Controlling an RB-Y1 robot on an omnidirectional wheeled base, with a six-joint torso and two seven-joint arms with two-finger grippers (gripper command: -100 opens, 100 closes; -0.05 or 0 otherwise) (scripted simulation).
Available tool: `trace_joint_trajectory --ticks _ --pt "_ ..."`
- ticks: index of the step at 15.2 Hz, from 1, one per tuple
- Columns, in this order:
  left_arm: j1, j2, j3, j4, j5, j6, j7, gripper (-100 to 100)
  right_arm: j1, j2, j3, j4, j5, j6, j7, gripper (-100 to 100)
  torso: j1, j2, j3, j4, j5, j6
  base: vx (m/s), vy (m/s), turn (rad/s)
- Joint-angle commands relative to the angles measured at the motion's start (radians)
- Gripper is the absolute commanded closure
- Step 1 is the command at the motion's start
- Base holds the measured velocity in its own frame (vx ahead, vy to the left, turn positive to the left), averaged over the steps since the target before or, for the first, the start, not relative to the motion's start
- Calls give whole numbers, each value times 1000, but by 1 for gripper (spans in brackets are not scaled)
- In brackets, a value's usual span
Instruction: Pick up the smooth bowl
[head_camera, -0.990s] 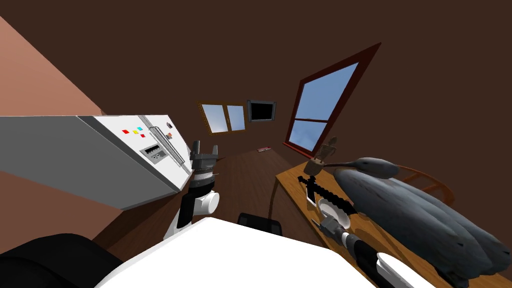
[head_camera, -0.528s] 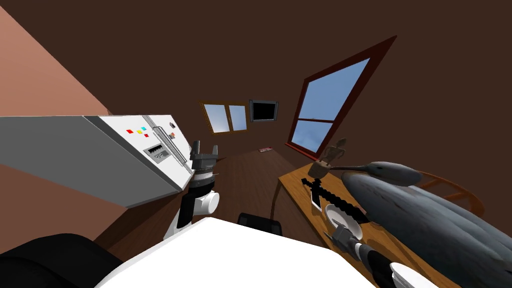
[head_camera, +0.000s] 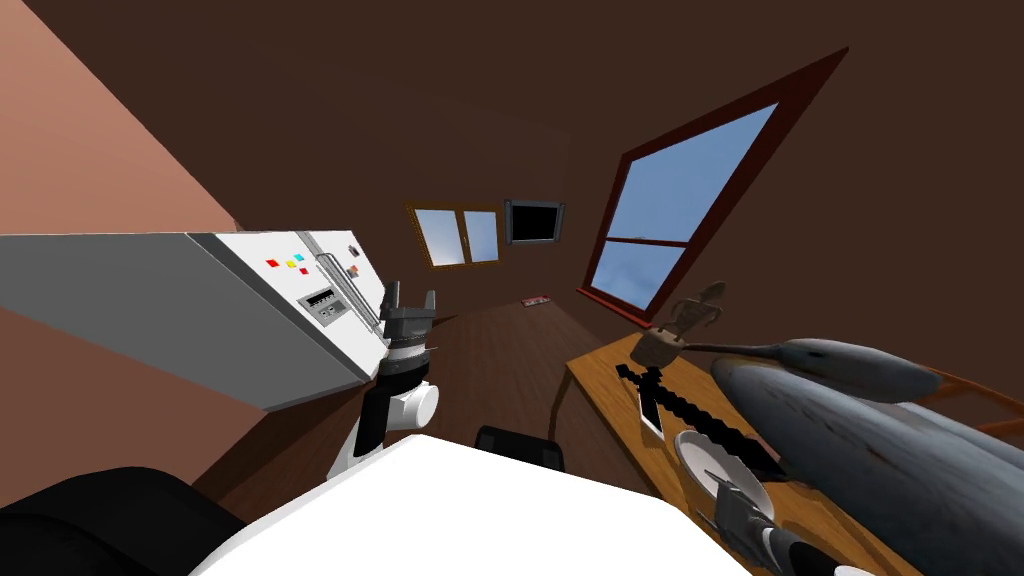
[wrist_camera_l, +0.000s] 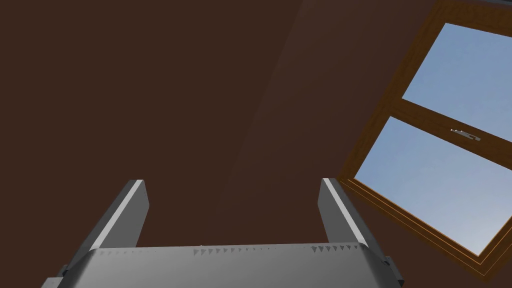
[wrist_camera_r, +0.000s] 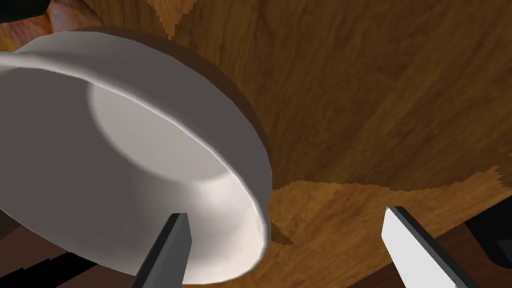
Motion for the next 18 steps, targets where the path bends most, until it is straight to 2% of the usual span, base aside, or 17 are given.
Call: trace_joint_trajectory --ticks 1,6,7,11,12,13,17,18 --pt "0 0 0 0 0 0 0 0 -3 -19 26 34 36 17 2 -100 0 0 0 0 0 0 68 54 51" --pt "0 0 0 0 0 0 0 0 -5 -48 64 109 105 36 24 -100 -1 1 0 0 0 0 67 57 61" --pt "0 0 0 0 0 0 0 0 -3 -48 60 89 92 35 13 -100 -1 1 1 0 0 0 32 31 9" --pt "-1 0 0 0 0 0 0 0 -33 27 73 178 73 65 16 -100 -9 10 5 2 -2 -1 -77 -59 280" --pt "-1 0 0 0 0 0 0 0 -28 18 54 169 75 45 36 -100 -11 12 7 3 -3 -1 -84 -63 112" --pt "0 0 0 0 0 0 0 0 -28 22 53 174 74 47 38 100 -10 12 7 3 -3 0 -27 -23 5" --pt "0 0 0 0 0 0 0 0 -28 22 54 172 75 47 40 100 -6 5 3 1 -1 0 -8 -4 -1" --pt "0 0 0 0 0 0 0 0 -19 -7 67 140 82 52 15 100 -5 4 2 1 0 0 37 22 -253"
